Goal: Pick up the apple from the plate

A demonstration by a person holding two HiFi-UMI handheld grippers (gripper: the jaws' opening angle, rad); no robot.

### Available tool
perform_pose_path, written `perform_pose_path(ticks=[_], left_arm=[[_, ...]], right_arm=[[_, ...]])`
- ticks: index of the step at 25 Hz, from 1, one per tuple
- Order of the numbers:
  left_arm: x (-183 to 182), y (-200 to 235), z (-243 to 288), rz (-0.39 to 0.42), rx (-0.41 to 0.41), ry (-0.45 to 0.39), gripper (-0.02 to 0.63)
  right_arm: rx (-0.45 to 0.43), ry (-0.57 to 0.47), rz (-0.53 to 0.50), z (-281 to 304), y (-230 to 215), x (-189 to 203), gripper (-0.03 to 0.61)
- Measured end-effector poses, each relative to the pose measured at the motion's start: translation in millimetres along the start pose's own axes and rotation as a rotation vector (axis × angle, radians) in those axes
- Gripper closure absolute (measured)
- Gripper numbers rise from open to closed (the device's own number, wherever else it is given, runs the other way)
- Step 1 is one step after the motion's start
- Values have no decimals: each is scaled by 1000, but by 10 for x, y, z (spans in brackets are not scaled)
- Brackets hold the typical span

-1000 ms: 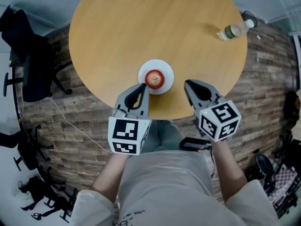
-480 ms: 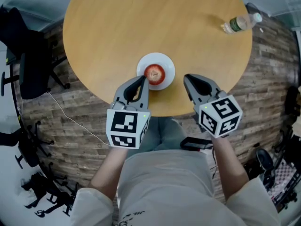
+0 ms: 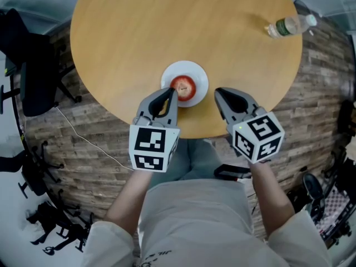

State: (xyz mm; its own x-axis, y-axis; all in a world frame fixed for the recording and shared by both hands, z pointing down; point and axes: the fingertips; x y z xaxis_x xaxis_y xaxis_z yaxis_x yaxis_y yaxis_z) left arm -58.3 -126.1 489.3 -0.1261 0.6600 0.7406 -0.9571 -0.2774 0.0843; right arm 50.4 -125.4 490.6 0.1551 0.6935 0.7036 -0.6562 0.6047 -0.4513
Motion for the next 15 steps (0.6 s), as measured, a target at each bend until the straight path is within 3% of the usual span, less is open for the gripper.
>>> perform_pose_path(ticks=[3,10,15], left_arm=[[40,-5,44,14,12,11,601],[186,-105,156,55,72,56,380],[333,-154,252,69,106,97,301]], right_arm=[[-1,1,5,23,-8,0,547],[-4,9,18,71,-19,53,547],[-4,17,31,91,-27,112,547]])
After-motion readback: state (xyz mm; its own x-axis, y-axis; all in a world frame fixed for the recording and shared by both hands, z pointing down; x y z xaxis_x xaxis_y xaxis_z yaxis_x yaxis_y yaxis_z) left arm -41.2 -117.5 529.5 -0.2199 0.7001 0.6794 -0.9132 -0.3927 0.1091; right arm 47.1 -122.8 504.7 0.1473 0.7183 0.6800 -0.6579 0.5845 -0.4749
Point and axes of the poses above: the fingertips, and each gripper's own axes: z forward along the fingers, y to its left, x out of its underside, and after that the axes turned 11 degrees about -x, right-handed
